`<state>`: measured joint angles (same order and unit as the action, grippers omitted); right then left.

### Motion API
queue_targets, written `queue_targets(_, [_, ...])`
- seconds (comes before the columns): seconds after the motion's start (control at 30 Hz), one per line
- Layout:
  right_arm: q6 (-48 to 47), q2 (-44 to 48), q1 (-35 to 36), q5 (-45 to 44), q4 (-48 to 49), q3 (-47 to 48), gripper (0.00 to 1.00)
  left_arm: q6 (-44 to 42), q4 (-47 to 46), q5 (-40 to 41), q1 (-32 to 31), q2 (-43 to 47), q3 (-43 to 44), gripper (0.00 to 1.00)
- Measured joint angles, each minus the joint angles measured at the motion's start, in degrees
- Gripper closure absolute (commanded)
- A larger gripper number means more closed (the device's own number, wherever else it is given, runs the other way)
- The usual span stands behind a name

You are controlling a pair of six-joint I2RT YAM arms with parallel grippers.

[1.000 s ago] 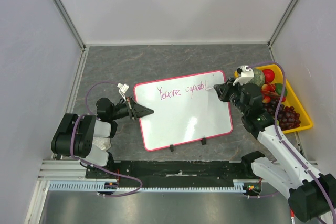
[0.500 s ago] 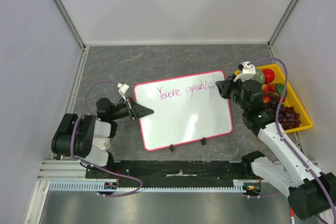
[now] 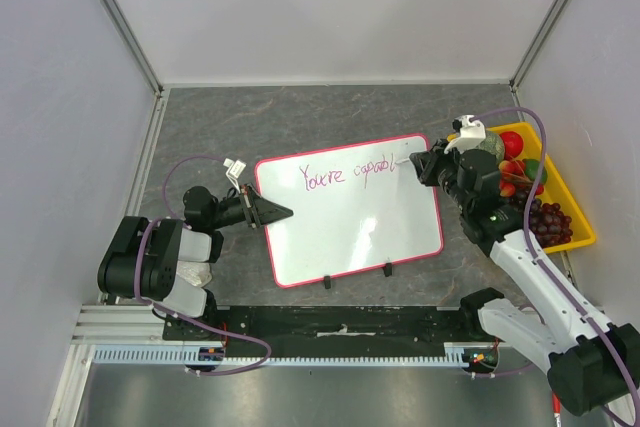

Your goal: Write a sentence on the whiteboard

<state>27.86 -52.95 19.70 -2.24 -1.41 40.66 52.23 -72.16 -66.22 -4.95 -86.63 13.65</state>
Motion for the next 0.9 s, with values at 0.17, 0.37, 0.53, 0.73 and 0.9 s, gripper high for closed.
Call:
queue_targets(0.17, [-0.20, -0.04, -0.02, -0.20, 0.07, -0.09, 1.00, 0.00, -0.02, 0.00, -0.02, 0.00, 0.00, 0.98])
queue_targets(0.37, [-0.44, -0.04, 0.00, -0.66, 0.11, -0.50, 1.00, 0.00, 0.00, 0.00, -0.02, 0.00, 0.00, 0.98])
queue_targets(0.53, [-0.48, -0.07, -0.04, -1.40, 0.11, -0.52, 1.00, 0.00, 0.00, 0.00, 0.00, 0.00, 0.00, 0.98])
queue_targets(0.73, [-0.66, -0.07, -0.28, -2.56, 0.11, -0.52, 1.00, 0.02, 0.02, 0.00, -0.02, 0.00, 0.00, 0.98])
queue_targets(0.9, [-0.63, -0.46, -0.68, -3.06, 0.46, -0.52, 1.00, 0.04, 0.07, 0.02, -0.02, 0.00, 0.00, 0.98])
